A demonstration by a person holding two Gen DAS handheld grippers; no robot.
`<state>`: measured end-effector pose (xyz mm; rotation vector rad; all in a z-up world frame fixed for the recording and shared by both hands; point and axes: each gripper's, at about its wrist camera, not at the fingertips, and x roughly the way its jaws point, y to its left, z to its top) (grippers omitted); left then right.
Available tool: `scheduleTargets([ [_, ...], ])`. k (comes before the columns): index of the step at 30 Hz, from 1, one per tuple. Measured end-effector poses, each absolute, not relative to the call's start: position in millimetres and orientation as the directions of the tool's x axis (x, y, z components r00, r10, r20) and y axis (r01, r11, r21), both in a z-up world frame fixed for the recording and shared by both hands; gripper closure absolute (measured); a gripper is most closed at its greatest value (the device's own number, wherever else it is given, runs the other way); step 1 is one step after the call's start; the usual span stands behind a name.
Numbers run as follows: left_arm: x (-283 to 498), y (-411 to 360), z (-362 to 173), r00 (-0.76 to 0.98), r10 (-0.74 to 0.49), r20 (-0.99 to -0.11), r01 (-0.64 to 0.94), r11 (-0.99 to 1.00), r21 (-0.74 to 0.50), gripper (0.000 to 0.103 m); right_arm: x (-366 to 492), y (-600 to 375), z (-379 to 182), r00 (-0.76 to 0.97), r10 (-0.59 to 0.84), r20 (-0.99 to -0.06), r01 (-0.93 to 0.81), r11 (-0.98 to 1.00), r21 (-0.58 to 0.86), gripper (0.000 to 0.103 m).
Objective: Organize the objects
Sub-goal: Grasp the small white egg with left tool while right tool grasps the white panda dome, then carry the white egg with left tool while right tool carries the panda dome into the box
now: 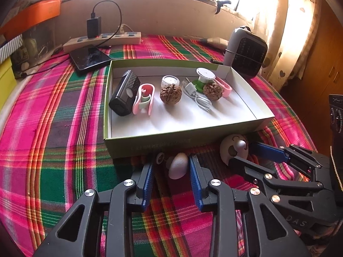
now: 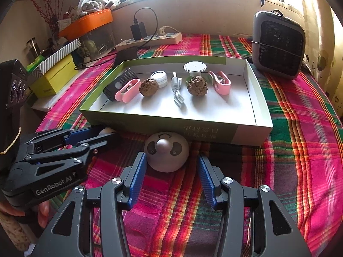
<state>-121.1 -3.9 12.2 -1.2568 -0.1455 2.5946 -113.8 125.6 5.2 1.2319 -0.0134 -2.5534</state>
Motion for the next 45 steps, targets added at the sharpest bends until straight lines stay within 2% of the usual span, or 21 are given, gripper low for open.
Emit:
scheduleTargets([
  [22, -110, -27, 11, -0.588, 0.286, -0.757, -0.174, -0.958, -0.227, 0.073, -127, 107, 5, -0.588, -0.21, -0.781, 0.24, -0.967, 0.079, 0.052],
  [26, -110, -27, 11, -0.588, 0.287, -0.756, -0.174, -0.958, -0.228, 0.073, -129, 102, 4, -0.595, -0.17, -0.786, 0.236, -0.971, 0.031, 0.045],
  [45, -109, -21, 11, -0.604, 0.254, -0.755, -0.182, -0.967, -0.18, 0.073, -127, 103, 3, -0.603, -0.139, -0.786, 0.229, -0.974, -0.003, 0.045],
])
